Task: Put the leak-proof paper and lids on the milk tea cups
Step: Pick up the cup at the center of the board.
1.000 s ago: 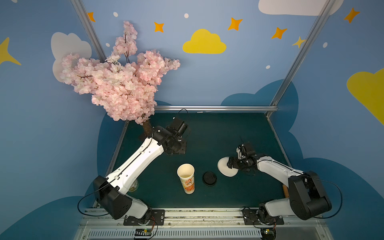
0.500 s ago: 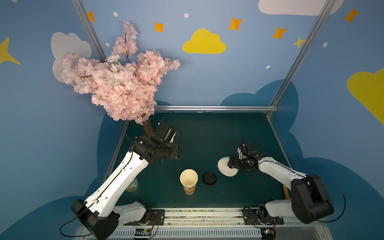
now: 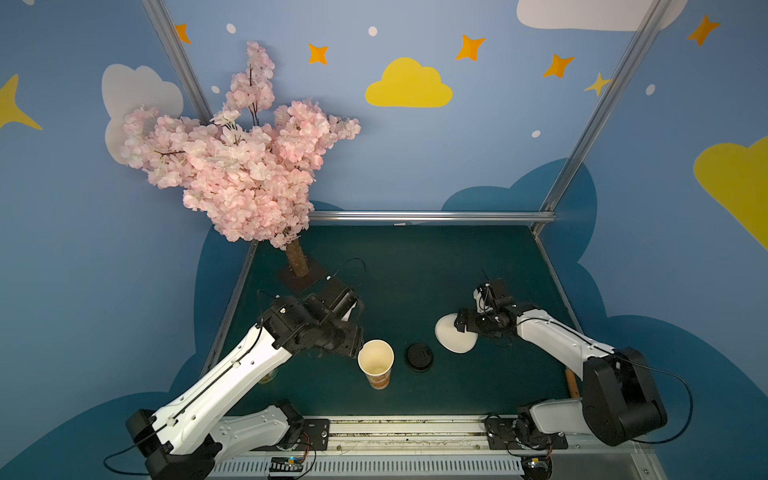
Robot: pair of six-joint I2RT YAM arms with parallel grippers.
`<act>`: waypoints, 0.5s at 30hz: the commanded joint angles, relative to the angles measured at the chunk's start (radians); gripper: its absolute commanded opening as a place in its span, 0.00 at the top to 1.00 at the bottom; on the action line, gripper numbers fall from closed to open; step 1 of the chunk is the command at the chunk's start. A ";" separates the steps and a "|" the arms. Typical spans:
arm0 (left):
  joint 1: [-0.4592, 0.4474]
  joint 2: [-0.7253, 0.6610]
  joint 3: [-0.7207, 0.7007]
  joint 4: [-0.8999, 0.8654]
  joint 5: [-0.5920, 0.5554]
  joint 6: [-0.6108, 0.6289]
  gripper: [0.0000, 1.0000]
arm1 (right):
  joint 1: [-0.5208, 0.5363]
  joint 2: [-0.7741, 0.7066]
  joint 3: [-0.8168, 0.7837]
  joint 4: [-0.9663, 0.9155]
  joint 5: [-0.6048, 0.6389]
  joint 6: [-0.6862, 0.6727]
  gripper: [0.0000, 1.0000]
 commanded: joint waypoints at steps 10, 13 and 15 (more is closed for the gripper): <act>-0.067 0.058 -0.023 0.014 -0.012 -0.072 0.43 | -0.006 -0.012 0.001 -0.017 -0.002 -0.015 0.06; -0.080 0.089 -0.029 0.038 -0.003 -0.078 0.44 | -0.009 -0.020 -0.004 -0.017 -0.001 -0.016 0.06; -0.086 0.103 -0.044 0.068 0.010 -0.080 0.48 | -0.012 -0.026 -0.011 -0.015 -0.001 -0.015 0.06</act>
